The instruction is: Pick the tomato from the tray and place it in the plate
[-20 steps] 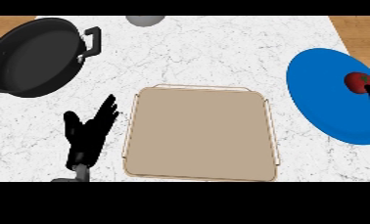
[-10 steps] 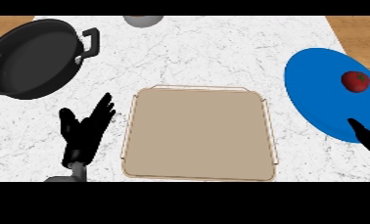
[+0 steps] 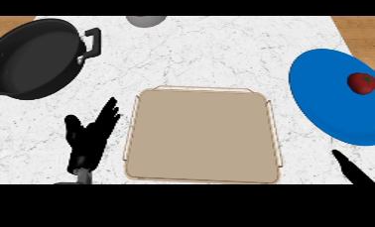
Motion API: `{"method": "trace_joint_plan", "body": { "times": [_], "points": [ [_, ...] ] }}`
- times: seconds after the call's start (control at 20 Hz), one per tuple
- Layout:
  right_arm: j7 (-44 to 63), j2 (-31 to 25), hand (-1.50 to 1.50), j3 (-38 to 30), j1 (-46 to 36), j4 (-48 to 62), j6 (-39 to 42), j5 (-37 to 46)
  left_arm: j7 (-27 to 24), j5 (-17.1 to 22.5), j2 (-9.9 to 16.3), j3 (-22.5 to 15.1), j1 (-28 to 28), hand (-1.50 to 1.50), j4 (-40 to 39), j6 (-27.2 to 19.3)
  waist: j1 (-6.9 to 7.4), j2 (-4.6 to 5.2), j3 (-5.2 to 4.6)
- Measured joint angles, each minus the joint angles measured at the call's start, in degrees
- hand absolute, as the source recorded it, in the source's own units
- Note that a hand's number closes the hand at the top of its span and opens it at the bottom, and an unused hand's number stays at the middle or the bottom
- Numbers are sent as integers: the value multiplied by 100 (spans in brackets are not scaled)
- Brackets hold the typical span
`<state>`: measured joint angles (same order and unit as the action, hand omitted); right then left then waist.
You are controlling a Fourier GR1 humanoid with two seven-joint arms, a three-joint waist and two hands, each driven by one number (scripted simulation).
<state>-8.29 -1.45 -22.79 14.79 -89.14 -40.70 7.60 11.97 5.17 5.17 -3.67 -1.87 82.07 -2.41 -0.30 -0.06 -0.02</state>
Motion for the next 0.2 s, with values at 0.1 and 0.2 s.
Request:
{"method": "trace_joint_plan", "body": {
  "times": [0.1, 0.2],
  "points": [
    [138, 55, -150, 298, 304, -274, -137, 87, -2, 12, 9, 41, 9, 0, -1, 31, 2, 1, -1],
    [105, 89, -150, 484, 469, -326, -254, 66, 36, -35, -36, -14, -80, 0, 111, 16, 7, 0, -1]
  ]
}}
